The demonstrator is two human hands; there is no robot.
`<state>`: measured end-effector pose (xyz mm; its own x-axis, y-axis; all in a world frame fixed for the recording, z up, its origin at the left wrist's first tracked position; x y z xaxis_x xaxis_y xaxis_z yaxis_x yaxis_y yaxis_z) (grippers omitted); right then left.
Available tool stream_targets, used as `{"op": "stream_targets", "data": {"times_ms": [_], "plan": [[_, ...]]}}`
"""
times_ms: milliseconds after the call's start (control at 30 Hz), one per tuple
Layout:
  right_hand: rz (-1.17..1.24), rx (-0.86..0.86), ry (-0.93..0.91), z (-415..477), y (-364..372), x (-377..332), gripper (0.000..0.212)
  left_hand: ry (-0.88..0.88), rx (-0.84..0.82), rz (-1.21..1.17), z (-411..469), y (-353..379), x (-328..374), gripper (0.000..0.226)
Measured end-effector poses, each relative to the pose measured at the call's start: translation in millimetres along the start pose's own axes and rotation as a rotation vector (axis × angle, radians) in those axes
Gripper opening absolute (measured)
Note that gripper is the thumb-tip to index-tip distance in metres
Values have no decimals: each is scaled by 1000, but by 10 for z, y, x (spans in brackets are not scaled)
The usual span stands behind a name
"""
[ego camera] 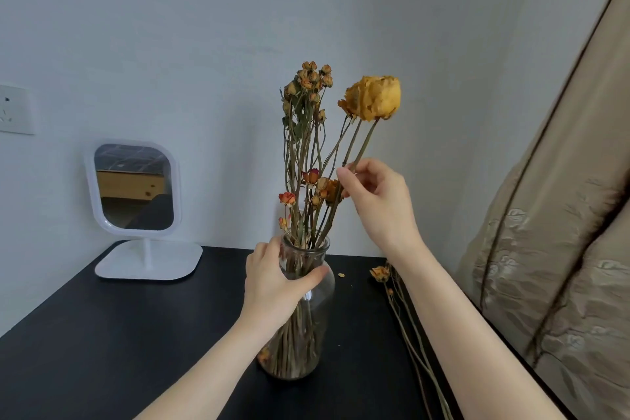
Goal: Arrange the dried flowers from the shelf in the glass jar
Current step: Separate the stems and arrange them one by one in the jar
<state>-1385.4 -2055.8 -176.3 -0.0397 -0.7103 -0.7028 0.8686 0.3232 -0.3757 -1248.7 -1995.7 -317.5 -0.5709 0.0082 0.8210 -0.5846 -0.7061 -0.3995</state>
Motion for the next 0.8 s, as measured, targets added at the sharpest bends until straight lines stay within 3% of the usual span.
{"op": "stream_targets", "data": {"times_ms": [300, 500, 800], "plan": [[-58, -169, 88, -112, 211, 206, 15, 6, -5, -20, -9, 5, 4, 70], [3, -100, 27, -97, 130, 153, 15, -6, 5, -27, -16, 4, 9, 67], [5, -144, 73, -126, 167, 243, 19, -18, -3, -41, -41, -7, 38, 67]]}}
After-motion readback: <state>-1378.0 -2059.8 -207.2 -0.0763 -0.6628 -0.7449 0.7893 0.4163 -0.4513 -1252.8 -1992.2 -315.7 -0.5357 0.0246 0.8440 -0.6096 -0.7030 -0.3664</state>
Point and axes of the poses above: each hand's wrist, its own z-axis towards the middle knuckle, its own y-axis out of the palm, x = y × z, the point moved 7 cm from there along z, towards the middle knuckle, and after that the axes turned 8 degrees about -x, right-handed, at the moved point
